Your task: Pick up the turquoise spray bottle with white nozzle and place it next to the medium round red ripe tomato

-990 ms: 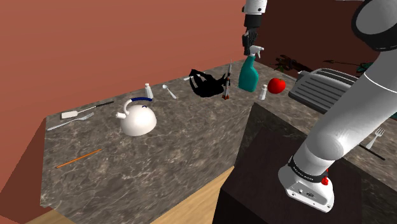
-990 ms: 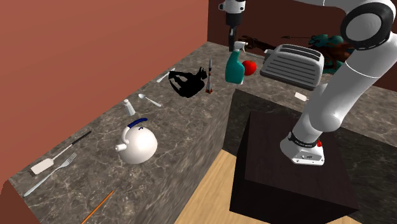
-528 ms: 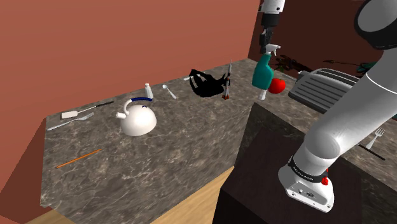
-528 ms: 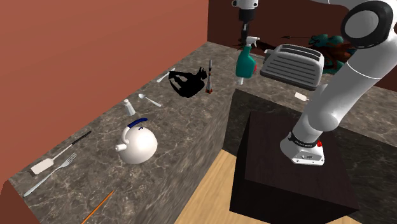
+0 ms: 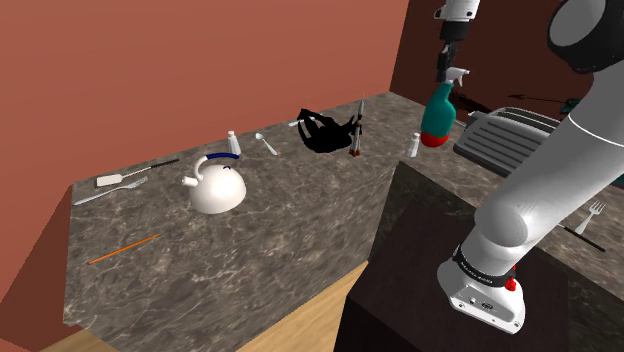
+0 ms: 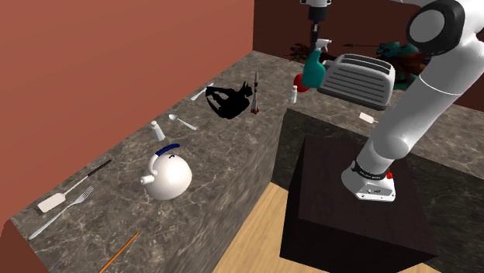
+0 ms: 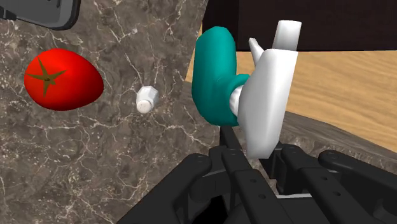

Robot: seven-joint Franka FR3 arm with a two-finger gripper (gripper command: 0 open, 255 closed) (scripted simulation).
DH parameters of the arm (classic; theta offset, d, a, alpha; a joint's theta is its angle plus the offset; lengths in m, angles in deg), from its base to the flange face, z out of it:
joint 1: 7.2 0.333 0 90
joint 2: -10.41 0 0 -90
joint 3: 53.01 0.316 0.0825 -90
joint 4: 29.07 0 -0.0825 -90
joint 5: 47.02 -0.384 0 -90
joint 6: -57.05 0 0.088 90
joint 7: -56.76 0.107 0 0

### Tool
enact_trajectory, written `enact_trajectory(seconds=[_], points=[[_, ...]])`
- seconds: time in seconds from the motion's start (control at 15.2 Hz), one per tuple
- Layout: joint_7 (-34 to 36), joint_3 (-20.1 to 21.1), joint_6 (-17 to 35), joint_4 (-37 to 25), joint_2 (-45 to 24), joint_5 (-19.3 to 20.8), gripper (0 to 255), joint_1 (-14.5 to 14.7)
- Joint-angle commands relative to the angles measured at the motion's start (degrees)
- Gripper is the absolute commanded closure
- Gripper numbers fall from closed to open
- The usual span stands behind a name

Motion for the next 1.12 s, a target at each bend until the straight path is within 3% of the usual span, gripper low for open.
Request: enact_trajectory(seconds=[0.0,0.59,1.06], points=[[-3.0,-1.6,-0.4,-2.0,-1.7,-0.3,255,-1.2],[-18.0,-9.0,-2.1,-12.1,-11.4,-3.8,255,-8.7],[-30.0,-12.5,-5.8,-26.0,-23.8,-10.5,255,-18.8]])
